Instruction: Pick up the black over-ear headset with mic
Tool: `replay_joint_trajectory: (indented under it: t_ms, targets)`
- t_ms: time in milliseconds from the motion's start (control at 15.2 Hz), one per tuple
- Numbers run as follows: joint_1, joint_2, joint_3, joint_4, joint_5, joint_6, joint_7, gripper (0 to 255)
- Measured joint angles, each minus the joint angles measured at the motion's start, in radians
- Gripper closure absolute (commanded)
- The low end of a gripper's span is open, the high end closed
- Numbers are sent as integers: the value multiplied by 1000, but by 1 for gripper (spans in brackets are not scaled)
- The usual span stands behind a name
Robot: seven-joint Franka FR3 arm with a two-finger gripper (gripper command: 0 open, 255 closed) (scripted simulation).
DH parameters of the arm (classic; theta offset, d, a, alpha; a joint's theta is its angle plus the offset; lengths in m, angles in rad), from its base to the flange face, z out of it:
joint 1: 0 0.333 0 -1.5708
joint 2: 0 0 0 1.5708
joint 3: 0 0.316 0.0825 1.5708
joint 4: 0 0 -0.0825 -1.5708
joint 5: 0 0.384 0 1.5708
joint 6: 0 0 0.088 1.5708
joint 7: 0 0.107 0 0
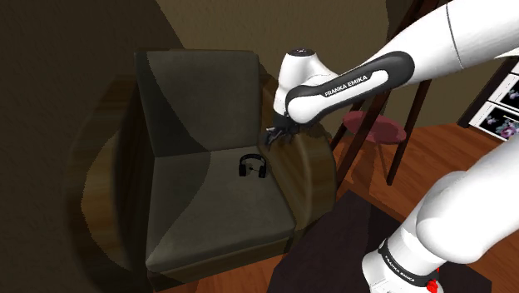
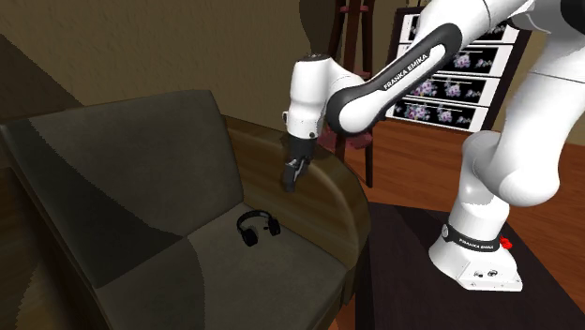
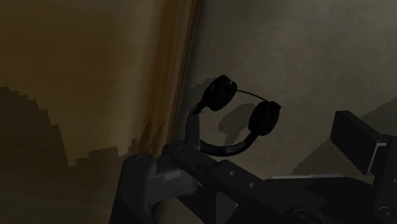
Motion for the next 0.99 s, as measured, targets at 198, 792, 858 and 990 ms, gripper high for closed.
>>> replay_joint_trajectory:
  t_ms: [198, 792, 858, 990]
  targets:
    - [-9, 127, 14, 55, -46, 78, 81, 0]
    - [23, 487, -19, 266, -212, 241, 332, 0]
    - [28, 529, -29, 295, -225, 255, 352, 0]
    - [45, 601, -47, 357, -245, 270, 393, 0]
